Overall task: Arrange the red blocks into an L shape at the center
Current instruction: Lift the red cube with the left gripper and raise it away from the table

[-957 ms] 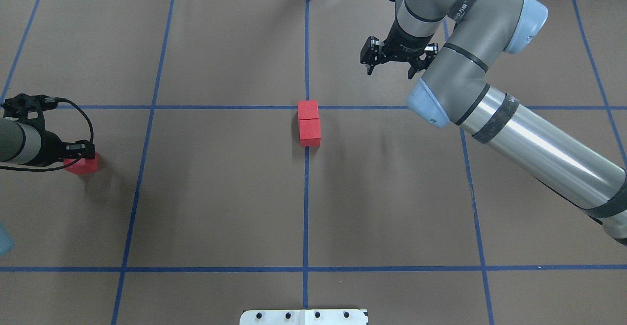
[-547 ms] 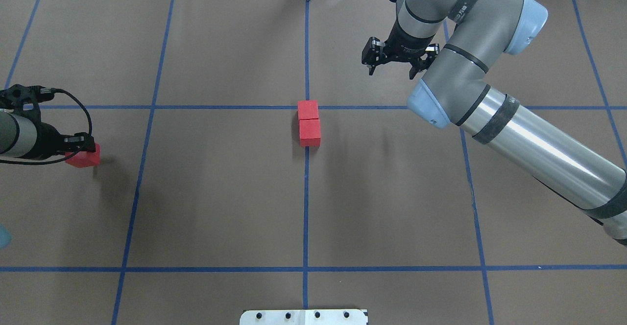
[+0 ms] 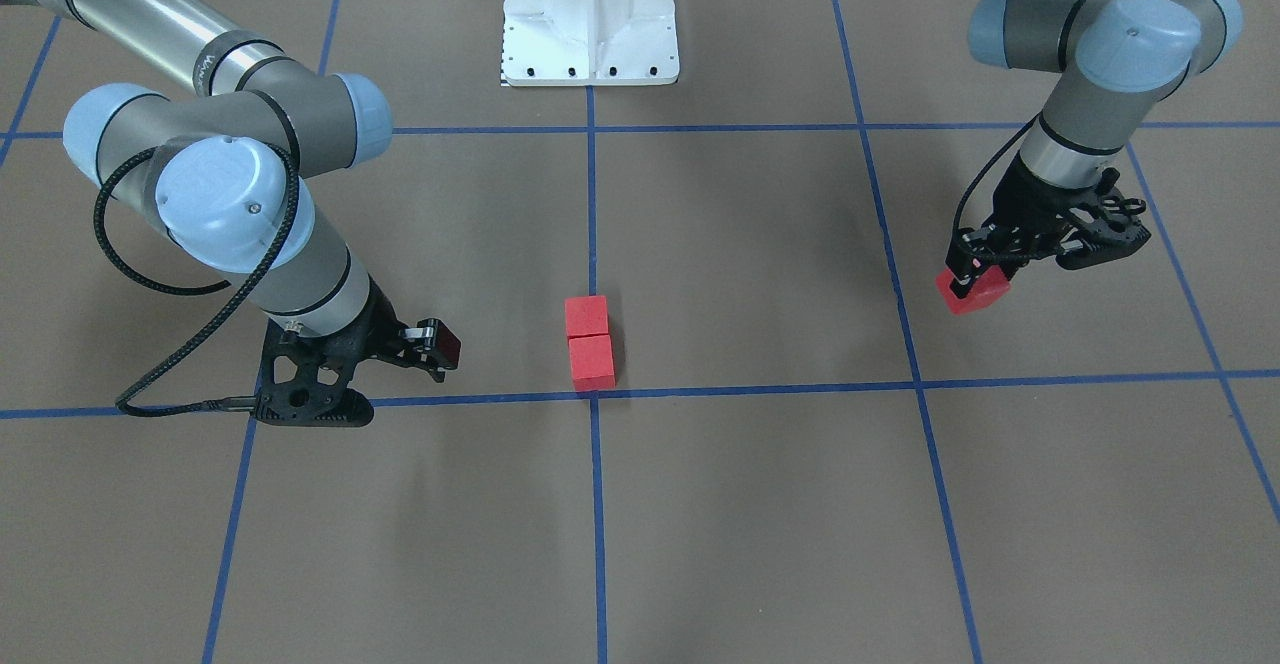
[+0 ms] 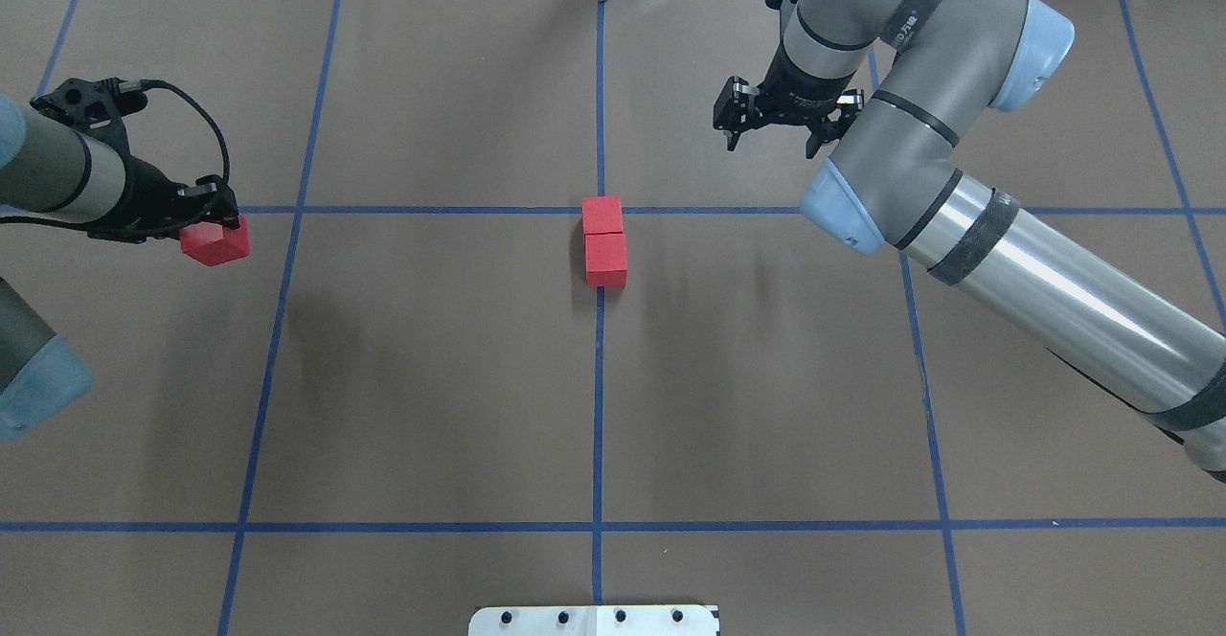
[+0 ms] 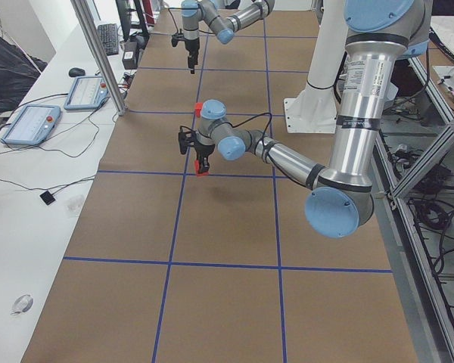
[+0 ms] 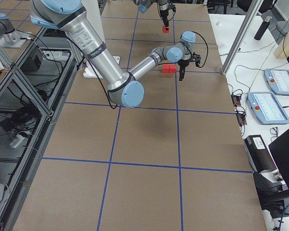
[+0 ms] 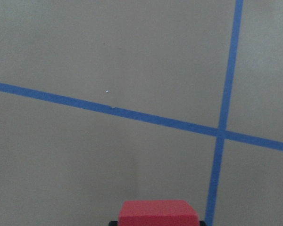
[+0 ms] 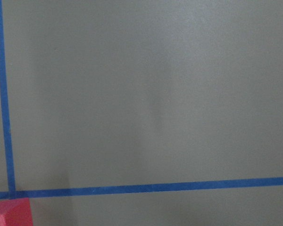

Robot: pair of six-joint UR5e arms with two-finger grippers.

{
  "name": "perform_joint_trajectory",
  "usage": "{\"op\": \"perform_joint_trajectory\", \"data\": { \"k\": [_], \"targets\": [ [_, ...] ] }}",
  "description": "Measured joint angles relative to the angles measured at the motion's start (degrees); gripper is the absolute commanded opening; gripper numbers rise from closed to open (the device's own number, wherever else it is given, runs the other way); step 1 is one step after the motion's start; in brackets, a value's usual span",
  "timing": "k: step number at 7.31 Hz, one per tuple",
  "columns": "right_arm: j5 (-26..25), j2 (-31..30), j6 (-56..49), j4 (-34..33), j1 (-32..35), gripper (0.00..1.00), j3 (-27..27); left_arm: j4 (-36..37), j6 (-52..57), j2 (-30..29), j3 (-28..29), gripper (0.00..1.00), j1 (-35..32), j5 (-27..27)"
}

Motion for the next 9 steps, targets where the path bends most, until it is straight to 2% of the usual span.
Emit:
{"op": "perform_joint_trajectory", "data": {
  "k": [5, 9],
  "targets": [
    [0.0, 0.1, -0.7, 0.1, 0.0, 0.99, -0.3, -0.7, -6.0, -6.1, 6.6, 0.0, -2.0, 0.1],
    [0.0, 0.1, -0.5, 0.1, -0.1, 0.99, -0.4, 10.4, -9.8, -18.4, 14.7, 0.0, -6.3, -1.0]
  ]
}}
